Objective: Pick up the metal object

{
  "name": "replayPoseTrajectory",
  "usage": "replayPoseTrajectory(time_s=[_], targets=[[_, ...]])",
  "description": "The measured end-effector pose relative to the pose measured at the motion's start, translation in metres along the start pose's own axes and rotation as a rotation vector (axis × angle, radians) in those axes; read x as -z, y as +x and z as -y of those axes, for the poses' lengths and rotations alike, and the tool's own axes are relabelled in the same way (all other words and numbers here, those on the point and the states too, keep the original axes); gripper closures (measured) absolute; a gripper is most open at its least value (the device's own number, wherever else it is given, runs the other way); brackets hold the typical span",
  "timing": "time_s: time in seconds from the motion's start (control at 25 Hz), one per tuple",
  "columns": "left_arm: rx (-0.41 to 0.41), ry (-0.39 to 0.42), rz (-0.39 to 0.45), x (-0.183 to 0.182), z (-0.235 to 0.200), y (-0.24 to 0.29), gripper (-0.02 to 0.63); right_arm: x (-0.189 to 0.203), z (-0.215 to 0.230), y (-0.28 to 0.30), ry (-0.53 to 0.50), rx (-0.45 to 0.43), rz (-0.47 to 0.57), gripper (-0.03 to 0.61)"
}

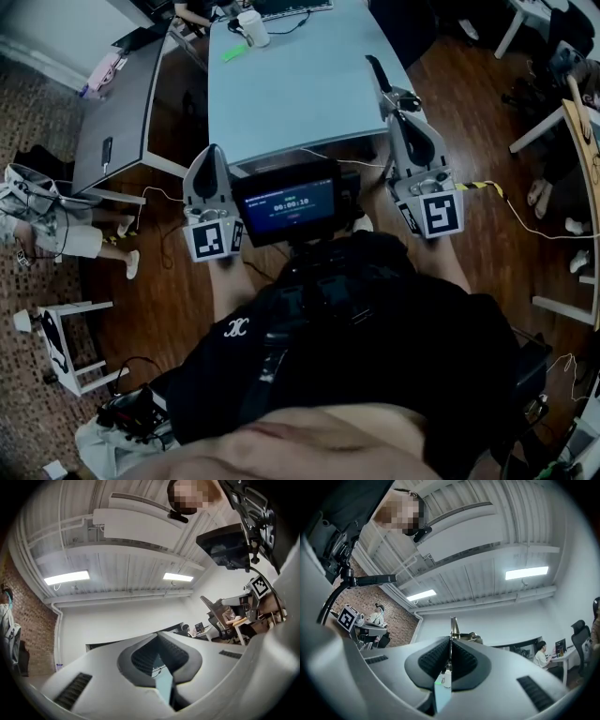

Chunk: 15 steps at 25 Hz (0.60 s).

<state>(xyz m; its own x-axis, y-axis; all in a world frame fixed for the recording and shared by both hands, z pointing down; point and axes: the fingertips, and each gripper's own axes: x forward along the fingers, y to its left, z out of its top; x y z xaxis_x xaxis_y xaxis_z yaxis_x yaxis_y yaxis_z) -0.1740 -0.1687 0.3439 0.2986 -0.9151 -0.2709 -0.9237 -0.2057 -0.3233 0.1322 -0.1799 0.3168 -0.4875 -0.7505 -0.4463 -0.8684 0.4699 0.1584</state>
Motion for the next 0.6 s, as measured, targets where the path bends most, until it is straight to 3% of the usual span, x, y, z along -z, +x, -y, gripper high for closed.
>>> replayPoseTrajectory(time_s=[0.28,0.6], targets=[[0.022,-0.059,-0.047,0.008,-0.012,-0.102,0.604,-0.033,-0.083,-0.069,0.032,0.038,-0.041,0.6],[0.052,-0.072,-0.028,-0.018,0.004,-0.15,0.603,-0.066,-0.098,-0.12,0.048,0.083,-0.057,0.6]])
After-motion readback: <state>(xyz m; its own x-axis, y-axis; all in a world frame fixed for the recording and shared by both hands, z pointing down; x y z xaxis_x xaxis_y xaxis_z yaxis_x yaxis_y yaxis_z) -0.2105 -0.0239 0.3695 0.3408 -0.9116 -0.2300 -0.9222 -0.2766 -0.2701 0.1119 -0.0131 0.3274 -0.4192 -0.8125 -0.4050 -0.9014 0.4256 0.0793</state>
